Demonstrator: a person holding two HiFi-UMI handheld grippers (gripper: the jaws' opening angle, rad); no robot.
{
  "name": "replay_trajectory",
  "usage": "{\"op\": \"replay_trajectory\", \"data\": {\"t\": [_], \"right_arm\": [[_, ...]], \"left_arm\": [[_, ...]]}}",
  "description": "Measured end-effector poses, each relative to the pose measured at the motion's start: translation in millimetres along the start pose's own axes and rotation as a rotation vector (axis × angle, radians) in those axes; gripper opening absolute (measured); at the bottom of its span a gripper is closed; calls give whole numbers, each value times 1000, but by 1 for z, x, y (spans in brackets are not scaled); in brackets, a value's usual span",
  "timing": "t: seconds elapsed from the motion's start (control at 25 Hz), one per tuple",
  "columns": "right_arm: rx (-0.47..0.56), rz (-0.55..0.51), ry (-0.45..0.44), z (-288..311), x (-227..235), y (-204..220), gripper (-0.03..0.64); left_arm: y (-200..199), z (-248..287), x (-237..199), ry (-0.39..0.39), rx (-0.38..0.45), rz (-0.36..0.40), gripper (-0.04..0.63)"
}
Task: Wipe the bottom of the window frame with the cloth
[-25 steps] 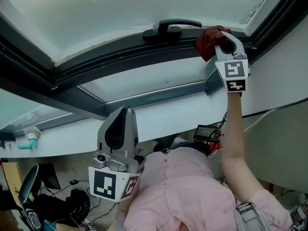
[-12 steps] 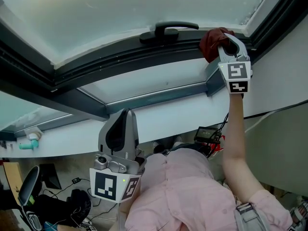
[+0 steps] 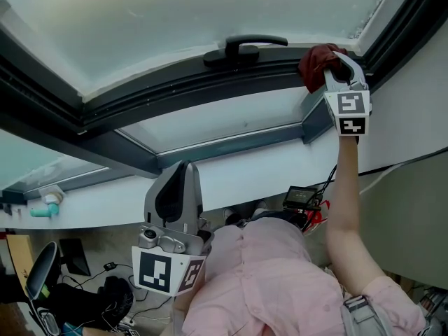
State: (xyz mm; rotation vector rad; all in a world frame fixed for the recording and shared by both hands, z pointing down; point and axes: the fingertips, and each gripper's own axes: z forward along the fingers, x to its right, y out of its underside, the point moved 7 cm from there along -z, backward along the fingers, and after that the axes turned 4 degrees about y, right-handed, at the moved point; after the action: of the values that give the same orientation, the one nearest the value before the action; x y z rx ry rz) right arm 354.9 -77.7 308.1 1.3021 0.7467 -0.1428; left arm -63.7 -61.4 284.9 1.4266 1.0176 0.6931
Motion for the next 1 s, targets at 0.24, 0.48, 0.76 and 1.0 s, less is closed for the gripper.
{"op": "replay_trajectory", "data": {"t": [0.24,0.48,0.76,1.0], "right_arm": [[1,4,-1,0,8,5,64],[6,7,-3,-3,18,7,64],[15,6,-19,-1,22,13,64],[27,13,-29,0,30,18,64]], "left_arm": [[0,6,7,1,-2,0,-2],[-1,13,18,8,0,-1,-2],[2,27,31,18,0,1,-2],[4,39,44,27,-4,2,-2]]}}
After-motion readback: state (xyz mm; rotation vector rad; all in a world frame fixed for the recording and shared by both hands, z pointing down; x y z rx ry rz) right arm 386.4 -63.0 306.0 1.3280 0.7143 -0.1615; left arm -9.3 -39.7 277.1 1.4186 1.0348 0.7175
